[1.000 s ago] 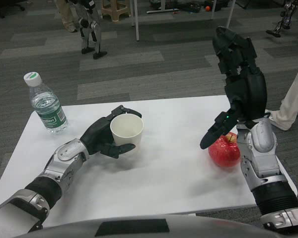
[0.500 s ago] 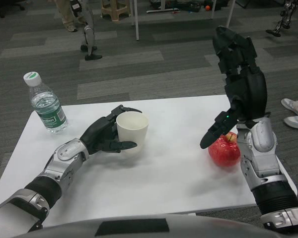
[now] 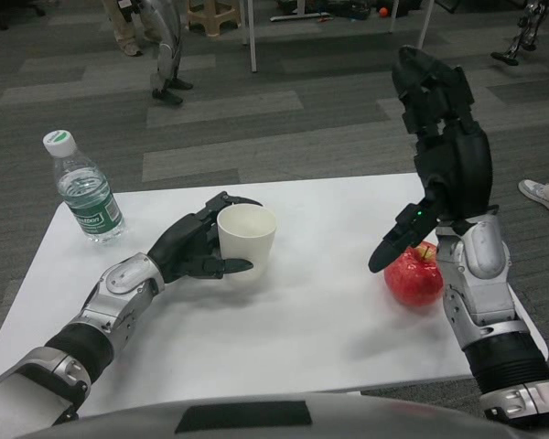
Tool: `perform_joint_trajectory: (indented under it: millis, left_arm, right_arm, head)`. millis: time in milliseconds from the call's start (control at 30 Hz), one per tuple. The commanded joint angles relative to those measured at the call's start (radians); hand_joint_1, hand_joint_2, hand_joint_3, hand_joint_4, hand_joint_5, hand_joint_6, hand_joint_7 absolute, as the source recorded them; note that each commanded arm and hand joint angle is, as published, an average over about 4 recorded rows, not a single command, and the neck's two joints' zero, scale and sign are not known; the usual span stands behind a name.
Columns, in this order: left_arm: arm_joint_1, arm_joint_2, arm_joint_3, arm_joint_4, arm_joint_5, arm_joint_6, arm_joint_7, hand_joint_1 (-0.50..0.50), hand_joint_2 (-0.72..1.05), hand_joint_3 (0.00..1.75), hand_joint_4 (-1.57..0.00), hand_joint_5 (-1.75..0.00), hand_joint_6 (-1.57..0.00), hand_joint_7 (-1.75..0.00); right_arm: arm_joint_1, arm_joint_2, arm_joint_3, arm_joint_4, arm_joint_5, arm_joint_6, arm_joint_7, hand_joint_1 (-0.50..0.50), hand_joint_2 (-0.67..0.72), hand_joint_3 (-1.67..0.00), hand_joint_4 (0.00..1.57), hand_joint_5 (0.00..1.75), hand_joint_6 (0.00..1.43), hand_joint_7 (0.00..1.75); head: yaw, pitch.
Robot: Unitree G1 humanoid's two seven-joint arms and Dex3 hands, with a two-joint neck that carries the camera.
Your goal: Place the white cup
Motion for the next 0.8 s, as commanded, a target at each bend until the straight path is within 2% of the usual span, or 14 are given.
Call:
perform_joint_trajectory:
  millis: [33,300,367,433,500,567,700,800]
  left_arm:
    - [0.032,0.012,-0.003,0.000,0.021,0.027,-0.002,-0.50,0.87,0.09,0.00,-1.75,0.00,-0.91]
    - [0.045,0.012,0.017,-0.029,0.021,0.036,0.000,-0.50,0.87,0.09,0.00,-1.75,0.00,-0.86]
    - [0.047,0.011,0.021,-0.036,0.022,0.038,0.005,-0.50,0.69,0.09,0.00,-1.75,0.00,-0.84]
    - [0.050,0.011,0.024,-0.040,0.022,0.038,0.010,-0.50,0.34,0.09,0.00,-1.75,0.00,-0.80]
    - [0.052,0.011,0.026,-0.044,0.022,0.040,0.015,-0.50,0.16,0.09,0.00,-1.75,0.00,-0.77]
    - [0.054,0.011,0.029,-0.047,0.022,0.042,0.018,-0.50,0.07,0.09,0.00,-1.75,0.00,-0.77]
    - [0.055,0.011,0.031,-0.050,0.021,0.043,0.020,-0.50,-0.24,0.09,0.00,-1.75,0.00,-0.77]
    - [0.057,0.012,0.033,-0.052,0.021,0.043,0.023,-0.50,-0.30,0.09,0.00,-1.75,0.00,-0.77]
  right_arm:
    - [-0.001,0.003,-0.001,0.000,0.004,-0.007,-0.002,-0.14,0.72,0.00,0.00,0.10,0.00,0.56]
    - [0.001,0.003,0.000,-0.002,0.004,-0.007,-0.002,-0.12,0.72,0.00,0.00,0.10,0.00,0.56]
    - [0.001,0.003,0.001,-0.003,0.004,-0.006,-0.002,-0.12,0.72,0.00,0.00,0.15,0.00,0.56]
    - [0.001,0.003,0.001,-0.003,0.004,-0.006,-0.002,-0.12,0.72,0.00,0.00,0.15,0.00,0.56]
    - [0.001,0.003,0.001,-0.004,0.004,-0.007,-0.002,-0.12,0.72,0.00,0.00,0.10,0.00,0.56]
    - [0.001,0.003,0.002,-0.004,0.004,-0.007,-0.002,-0.12,0.72,0.00,0.00,0.10,0.00,0.56]
    - [0.000,0.003,0.003,-0.005,0.004,-0.007,-0.002,-0.12,0.72,0.00,0.00,0.10,0.00,0.56]
    - [-0.001,0.003,0.004,-0.005,0.004,-0.007,-0.002,-0.12,0.72,0.00,0.00,0.10,0.00,0.56]
  head:
    - [0.002,0.001]
    - [0.007,0.000]
    - [0.007,-0.001]
    - [0.008,-0.002]
    - [0.008,-0.002]
    - [0.008,-0.001]
    - [0.009,0.000]
    - [0.010,0.000]
